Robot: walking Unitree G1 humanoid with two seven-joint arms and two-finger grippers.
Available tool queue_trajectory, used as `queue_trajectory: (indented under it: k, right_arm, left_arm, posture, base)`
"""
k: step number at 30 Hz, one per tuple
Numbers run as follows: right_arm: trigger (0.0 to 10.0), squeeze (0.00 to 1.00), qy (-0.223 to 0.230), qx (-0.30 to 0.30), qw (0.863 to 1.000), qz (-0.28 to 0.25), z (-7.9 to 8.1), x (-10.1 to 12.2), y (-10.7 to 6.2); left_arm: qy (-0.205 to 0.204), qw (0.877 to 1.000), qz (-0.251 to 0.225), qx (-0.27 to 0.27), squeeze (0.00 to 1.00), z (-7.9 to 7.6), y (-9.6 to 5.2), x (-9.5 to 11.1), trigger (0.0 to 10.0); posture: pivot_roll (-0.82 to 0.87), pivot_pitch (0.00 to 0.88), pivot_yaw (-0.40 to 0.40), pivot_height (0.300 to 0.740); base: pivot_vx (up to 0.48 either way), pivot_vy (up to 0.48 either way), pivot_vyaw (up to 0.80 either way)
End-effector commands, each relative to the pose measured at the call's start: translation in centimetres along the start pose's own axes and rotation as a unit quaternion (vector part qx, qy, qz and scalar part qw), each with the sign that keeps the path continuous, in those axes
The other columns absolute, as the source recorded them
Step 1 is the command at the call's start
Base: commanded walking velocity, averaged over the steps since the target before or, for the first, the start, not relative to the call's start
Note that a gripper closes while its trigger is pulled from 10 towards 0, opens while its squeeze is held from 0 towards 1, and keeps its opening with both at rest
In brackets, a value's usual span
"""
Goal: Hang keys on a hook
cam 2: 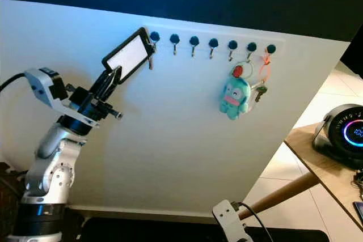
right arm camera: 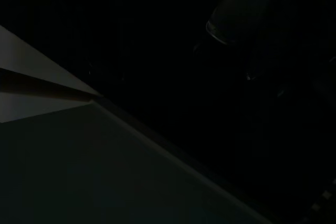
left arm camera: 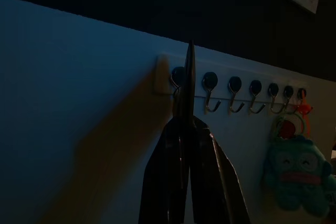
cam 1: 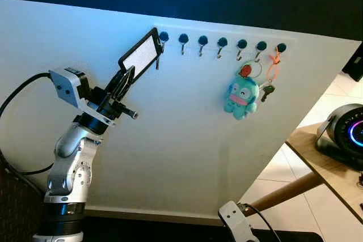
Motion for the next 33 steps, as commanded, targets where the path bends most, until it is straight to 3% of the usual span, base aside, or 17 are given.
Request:
queue_trajectory:
  k: [1, 24, 30, 33]
  right_arm:
    - [10.0, 0.00, 0.006, -0.004, 1.000, 0.008, 0.0, -0.6, -0.2]
    - [10.0, 0.00, 0.006, -0.005, 1.000, 0.008, -0.1, -0.7, -0.3]
    - [10.0, 0.00, 0.006, -0.005, 1.000, 0.007, -0.1, -0.5, -0.2]
    - [10.0, 0.00, 0.006, -0.004, 1.000, 0.008, -0.1, -0.6, -0.2]
  left_arm:
    - [-0.008, 0.999, 0.013, -0.033, 0.00, -1.1, 0.2, -0.5, 0.0]
    - [0.001, 0.997, 0.042, -0.068, 0.00, -1.9, 0.1, -1.1, 0.0]
    - [0.010, 0.998, 0.044, -0.046, 0.00, -1.1, -0.1, -0.9, 0.0]
    - [0.015, 0.997, 0.072, -0.035, 0.00, -0.4, -0.2, -1.1, 0.0]
  posture:
    - [0.10, 0.066, -0.101, 0.740]
    - [0.09, 0.064, -0.099, 0.740]
    - [0.09, 0.065, -0.100, 0.740]
    - [0.10, 0.065, -0.102, 0.740]
  base:
    - [0.000, 0.000, 0.00]
    - [0.000, 0.000, 0.00]
    - [0.000, 0.000, 0.00]
    - [0.000, 0.000, 0.00]
Point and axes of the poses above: a point about 5 cm out from each wrist's last joint towards the gripper, its own y axis pointing out of the wrist towards the gripper, its own x axis along the axis of the wrist's last joint, z = x × y, the point moved 1 cm from there along y, pointing out of the wrist towards the gripper, and after that the axes turned 6 degrees about -y, right-handed, at the moved point
